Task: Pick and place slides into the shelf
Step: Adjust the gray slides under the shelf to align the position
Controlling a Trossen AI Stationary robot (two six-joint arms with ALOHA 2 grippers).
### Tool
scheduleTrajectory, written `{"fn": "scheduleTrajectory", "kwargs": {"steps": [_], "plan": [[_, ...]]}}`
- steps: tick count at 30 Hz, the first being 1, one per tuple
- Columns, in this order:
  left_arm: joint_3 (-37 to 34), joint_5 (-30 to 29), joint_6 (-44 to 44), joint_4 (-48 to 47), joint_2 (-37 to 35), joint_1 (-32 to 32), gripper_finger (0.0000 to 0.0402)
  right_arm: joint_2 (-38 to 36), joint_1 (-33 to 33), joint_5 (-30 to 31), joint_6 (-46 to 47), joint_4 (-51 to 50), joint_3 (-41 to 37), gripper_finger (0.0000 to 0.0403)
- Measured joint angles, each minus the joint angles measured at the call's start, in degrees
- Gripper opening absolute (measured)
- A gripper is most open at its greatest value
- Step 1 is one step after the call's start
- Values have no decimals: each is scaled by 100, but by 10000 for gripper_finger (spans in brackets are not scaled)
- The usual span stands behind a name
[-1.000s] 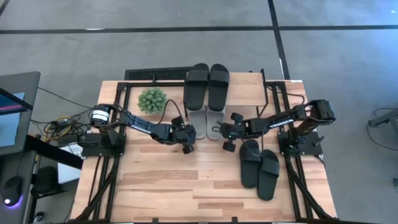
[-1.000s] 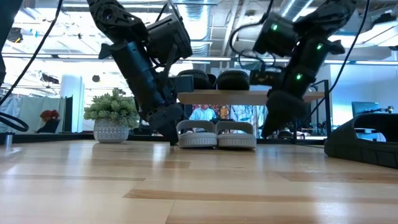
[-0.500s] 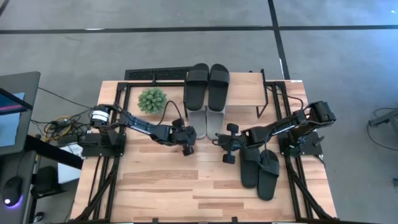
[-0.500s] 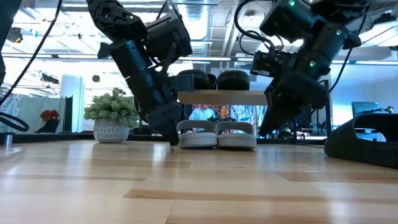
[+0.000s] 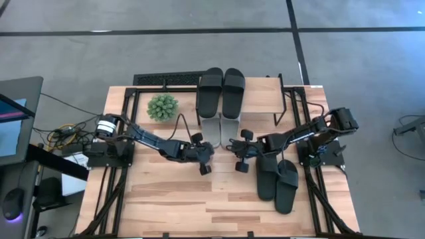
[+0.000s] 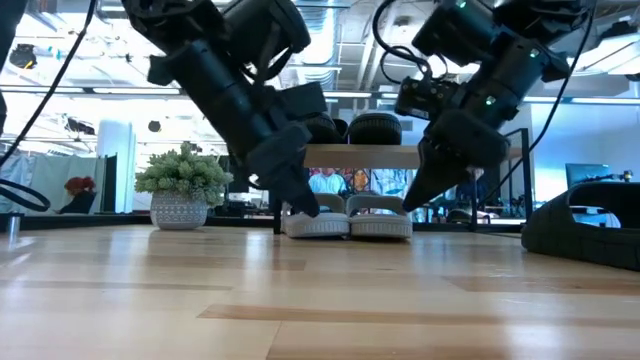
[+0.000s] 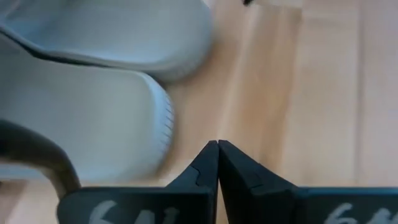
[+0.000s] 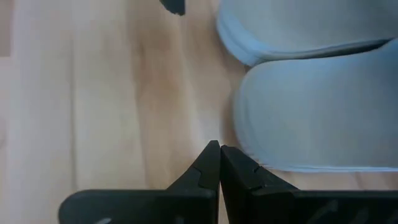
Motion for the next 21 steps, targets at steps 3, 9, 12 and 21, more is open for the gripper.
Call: {"fn": "scheduleTrajectory", "kwargs": {"steps": [3,9,12,21], "plan": [[-2,42,2,128,44,123,0,0,-75,-1,-67,13,0,0],[77,353,13,593,344,218,0,0,-158,-92,-91,65,-10,0],[96,374,-13,634,449,216,0,100,-157,-142,-120,56,-13,0],[153,336,-29,654,493,310,0,499,-157,-213,-32,161,-33,0]]}}
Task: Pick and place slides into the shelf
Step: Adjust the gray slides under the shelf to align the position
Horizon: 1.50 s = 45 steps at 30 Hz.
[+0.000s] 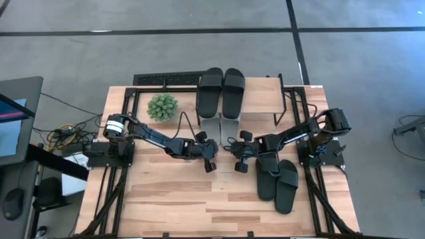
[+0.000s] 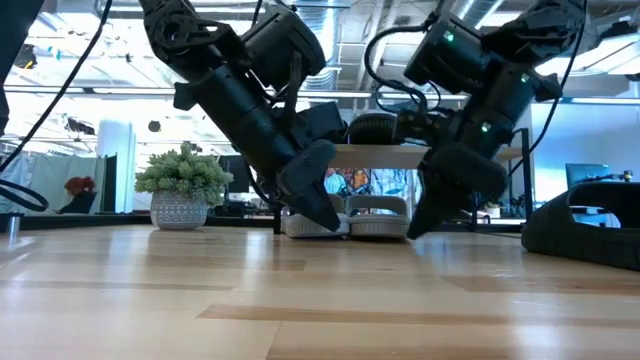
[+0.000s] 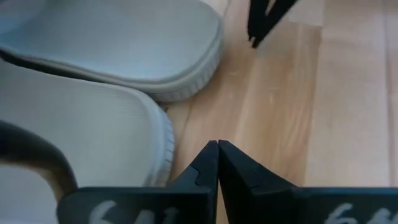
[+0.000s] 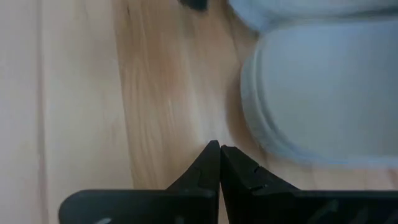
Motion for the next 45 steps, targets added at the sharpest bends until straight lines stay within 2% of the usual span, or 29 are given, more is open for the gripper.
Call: {"fn": "scheduleTrajectory", "kwargs": {"steps": [11,39,45], "plan": [[2,6,-33,-36,4,105,0,63,-135,7,-88,89,12,0],[7,1,-66,31,11,630,0,63,-1038,-106,-1022,89,12,0],[7,-152,-82,47,11,709,0,63,-1143,-111,-1118,139,12,0]]}}
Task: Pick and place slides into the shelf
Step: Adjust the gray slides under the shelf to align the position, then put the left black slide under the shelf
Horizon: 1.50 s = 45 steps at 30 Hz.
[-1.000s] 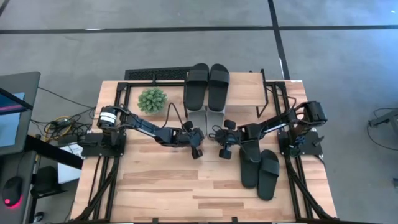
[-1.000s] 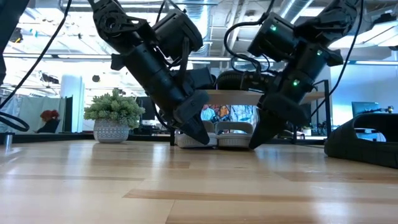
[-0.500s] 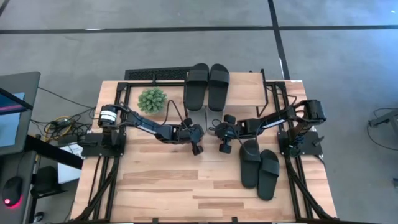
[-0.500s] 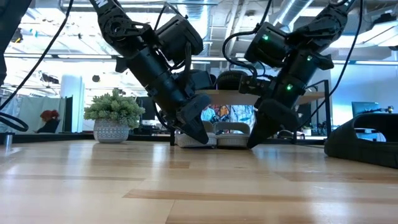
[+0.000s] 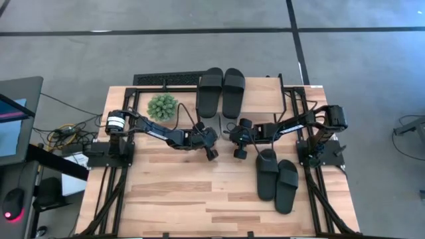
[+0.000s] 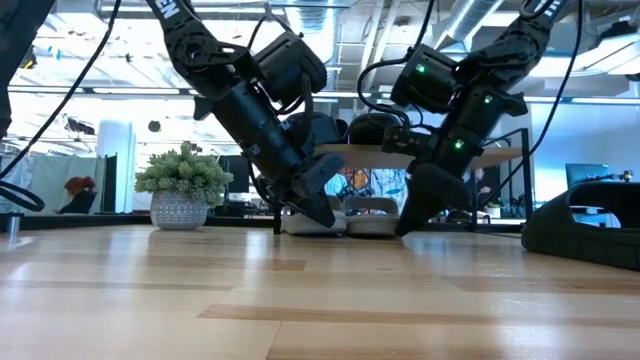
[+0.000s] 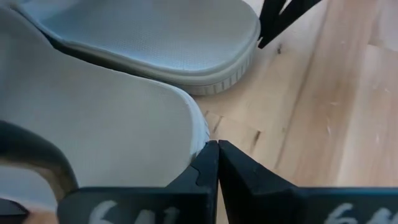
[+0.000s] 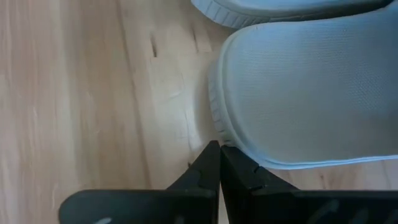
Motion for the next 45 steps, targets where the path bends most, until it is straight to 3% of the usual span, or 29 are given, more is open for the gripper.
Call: {"fn": "scheduleTrajectory", "kwargs": {"steps": [23,29,45], "plan": [[0,-157,-130,-4,0,39,0,0,-144,243,320,298,0,0],[0,-450,-279,-26,0,39,0,0,-123,245,418,298,0,0],[0,-351,-188,-4,0,-202,0,0,155,225,544,341,0,0]]}}
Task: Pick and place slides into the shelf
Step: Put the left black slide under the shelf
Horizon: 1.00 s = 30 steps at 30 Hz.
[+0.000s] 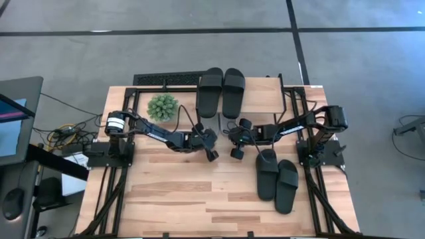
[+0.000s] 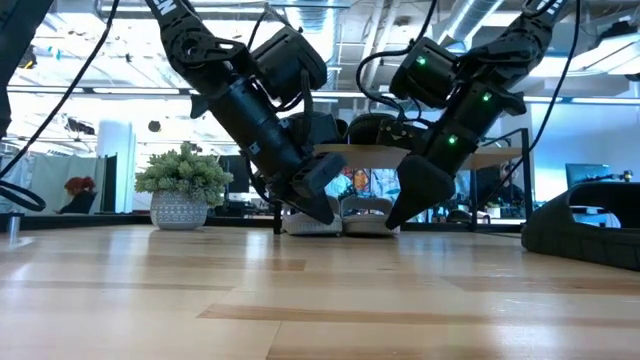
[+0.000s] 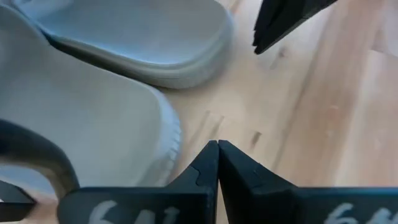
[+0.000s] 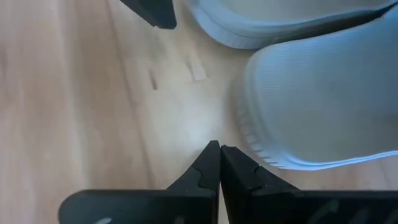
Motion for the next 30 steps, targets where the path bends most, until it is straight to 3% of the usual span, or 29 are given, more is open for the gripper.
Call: {"fn": "scheduleTrajectory", "kwargs": {"steps": [6,11,20,30], "plan": [[-2,27,94,-140,-199,-362,0,-109,283,-4,188,-129,1,0],[0,15,159,-779,-689,-759,0,-539,599,128,238,-526,2,0],[0,-75,150,-2005,-2068,-1560,0,-1878,1144,169,611,-1267,4,0],[0,-108,-170,-2465,-3515,-2133,0,-3420,1922,453,1721,-2547,4,0]]}}
